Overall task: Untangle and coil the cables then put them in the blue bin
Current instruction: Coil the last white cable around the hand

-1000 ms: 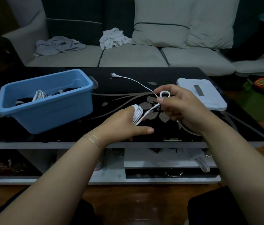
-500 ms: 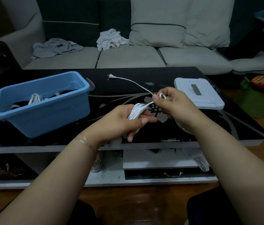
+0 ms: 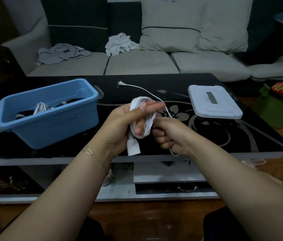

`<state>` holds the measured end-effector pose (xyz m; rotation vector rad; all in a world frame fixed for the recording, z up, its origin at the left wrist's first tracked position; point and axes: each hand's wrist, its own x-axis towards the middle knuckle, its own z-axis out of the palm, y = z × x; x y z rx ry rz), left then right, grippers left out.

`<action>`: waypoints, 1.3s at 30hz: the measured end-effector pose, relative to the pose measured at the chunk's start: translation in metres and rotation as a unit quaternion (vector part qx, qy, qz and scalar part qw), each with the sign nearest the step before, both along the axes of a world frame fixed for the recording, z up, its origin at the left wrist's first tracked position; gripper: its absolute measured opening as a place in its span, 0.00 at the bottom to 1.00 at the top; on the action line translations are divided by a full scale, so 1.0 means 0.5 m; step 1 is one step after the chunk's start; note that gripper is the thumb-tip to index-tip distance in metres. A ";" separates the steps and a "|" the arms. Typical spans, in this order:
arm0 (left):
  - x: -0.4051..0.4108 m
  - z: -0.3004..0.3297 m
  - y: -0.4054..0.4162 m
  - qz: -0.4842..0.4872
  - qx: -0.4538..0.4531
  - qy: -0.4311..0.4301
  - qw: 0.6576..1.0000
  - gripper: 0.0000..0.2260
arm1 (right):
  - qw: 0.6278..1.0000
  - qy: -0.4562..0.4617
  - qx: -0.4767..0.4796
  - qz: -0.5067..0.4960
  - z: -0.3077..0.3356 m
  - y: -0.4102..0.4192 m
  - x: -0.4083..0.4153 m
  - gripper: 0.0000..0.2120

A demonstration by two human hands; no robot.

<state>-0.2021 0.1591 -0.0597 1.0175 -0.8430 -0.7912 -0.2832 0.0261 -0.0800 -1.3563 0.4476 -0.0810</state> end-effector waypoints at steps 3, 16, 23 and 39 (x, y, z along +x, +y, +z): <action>0.011 0.010 0.001 0.025 -0.044 0.122 0.991 0.16 | 1.000 -0.014 0.004 0.006 -0.009 0.019 0.005 0.15; 0.010 0.001 0.015 -0.013 0.134 -0.182 0.974 0.12 | 0.980 -0.083 -0.013 -0.181 0.023 -0.048 0.002 0.18; -0.013 0.015 0.014 -0.045 0.096 -0.170 0.980 0.14 | 0.984 -0.028 -0.076 -0.161 0.006 -0.041 0.007 0.15; 0.022 0.007 -0.002 0.173 0.007 0.078 0.982 0.21 | 0.891 -0.035 -0.451 0.029 -0.028 0.039 0.016 0.09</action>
